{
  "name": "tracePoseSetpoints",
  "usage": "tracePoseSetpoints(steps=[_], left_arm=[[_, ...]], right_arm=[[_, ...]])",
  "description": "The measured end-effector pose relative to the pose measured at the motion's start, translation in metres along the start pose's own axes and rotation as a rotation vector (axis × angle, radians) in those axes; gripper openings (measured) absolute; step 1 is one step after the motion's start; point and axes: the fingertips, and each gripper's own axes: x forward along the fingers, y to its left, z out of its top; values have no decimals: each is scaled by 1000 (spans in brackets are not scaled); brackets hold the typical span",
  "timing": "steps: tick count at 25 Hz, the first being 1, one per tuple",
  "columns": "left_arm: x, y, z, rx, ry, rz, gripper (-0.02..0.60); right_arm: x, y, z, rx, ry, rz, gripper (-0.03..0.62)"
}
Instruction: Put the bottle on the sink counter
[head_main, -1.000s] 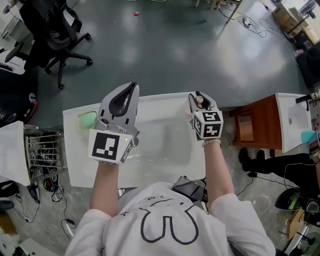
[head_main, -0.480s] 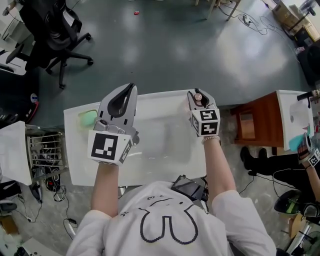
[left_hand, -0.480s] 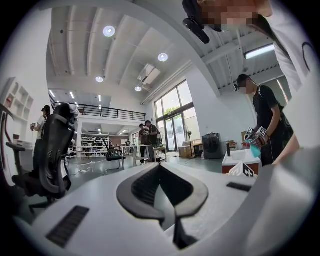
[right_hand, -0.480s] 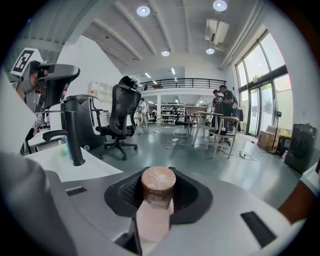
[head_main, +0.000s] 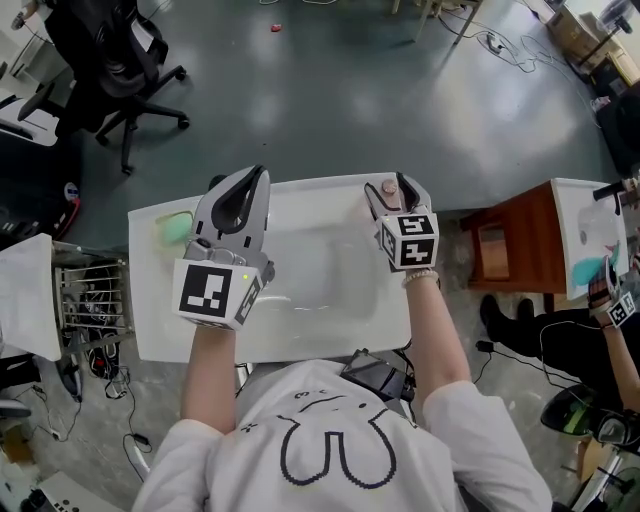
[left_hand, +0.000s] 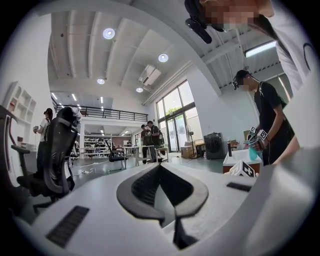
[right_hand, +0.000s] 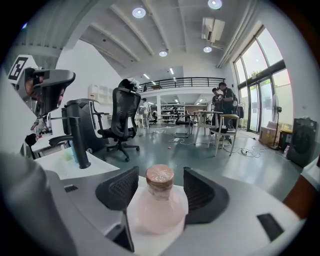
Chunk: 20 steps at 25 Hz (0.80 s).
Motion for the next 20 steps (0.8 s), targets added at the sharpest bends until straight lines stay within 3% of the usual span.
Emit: tracePoseSetpoints(steps=[13,20], left_arm=[[-21,-25,15,10,-50,-58,9],[-52,-27,28,-2,-89,-99,9]], right_arm=[[-49,1,8,31,-43,-38,276],[-92,25,19,32,-80,-71,275]])
